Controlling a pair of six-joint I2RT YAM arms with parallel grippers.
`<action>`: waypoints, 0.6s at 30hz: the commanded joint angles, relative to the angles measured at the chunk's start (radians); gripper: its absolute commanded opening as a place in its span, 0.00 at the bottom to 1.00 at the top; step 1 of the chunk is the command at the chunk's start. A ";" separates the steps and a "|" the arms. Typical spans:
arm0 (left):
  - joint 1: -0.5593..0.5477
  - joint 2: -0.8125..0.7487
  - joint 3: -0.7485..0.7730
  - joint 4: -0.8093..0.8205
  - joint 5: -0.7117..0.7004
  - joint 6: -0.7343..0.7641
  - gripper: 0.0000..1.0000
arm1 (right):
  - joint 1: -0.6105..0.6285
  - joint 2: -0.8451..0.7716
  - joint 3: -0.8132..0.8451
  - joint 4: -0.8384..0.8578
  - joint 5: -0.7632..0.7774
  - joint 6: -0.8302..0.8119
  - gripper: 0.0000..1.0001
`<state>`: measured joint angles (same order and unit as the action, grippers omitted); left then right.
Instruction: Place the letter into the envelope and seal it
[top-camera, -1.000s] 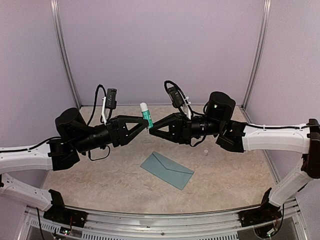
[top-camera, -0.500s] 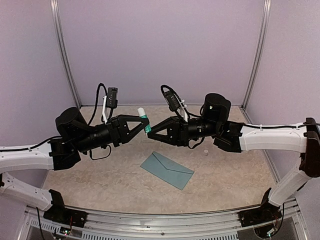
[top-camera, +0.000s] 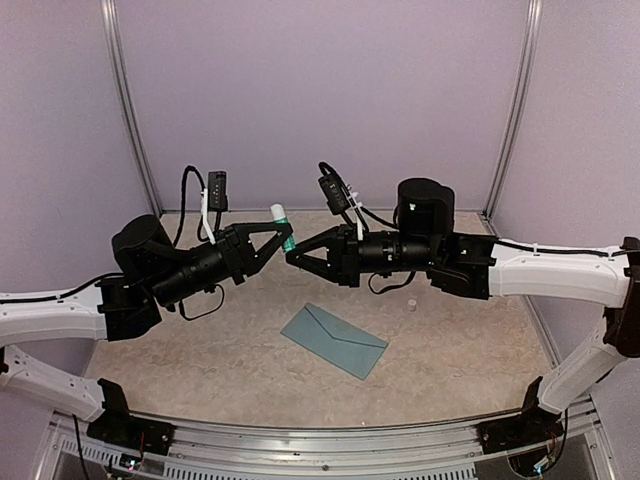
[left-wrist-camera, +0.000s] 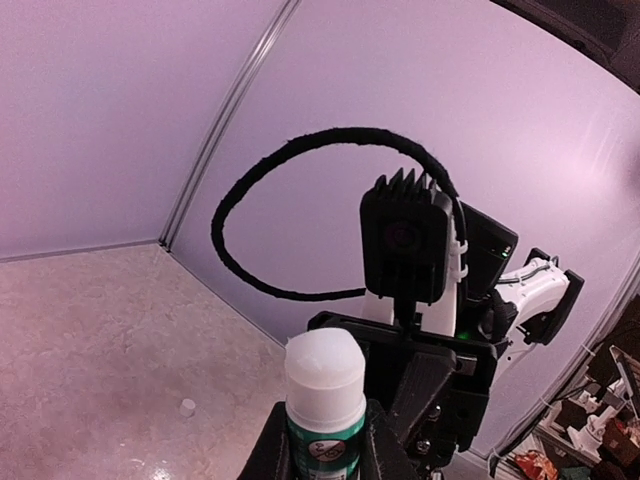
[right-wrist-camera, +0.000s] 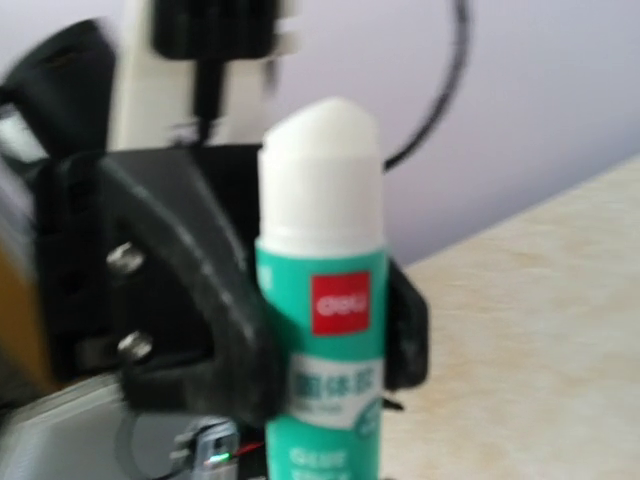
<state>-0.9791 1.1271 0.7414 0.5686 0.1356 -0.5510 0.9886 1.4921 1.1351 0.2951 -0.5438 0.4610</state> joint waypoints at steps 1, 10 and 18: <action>-0.043 -0.006 0.021 -0.039 -0.088 0.011 0.00 | 0.051 0.021 0.110 -0.222 0.431 -0.089 0.00; -0.061 -0.003 0.021 -0.078 -0.243 -0.033 0.00 | 0.150 0.167 0.324 -0.430 0.956 -0.123 0.00; -0.053 -0.008 0.022 -0.098 -0.257 -0.054 0.00 | 0.137 0.082 0.246 -0.304 0.767 -0.120 0.16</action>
<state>-0.9909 1.1362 0.7418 0.4778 -0.2153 -0.5800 1.1797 1.6409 1.4372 -0.1059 0.2134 0.3408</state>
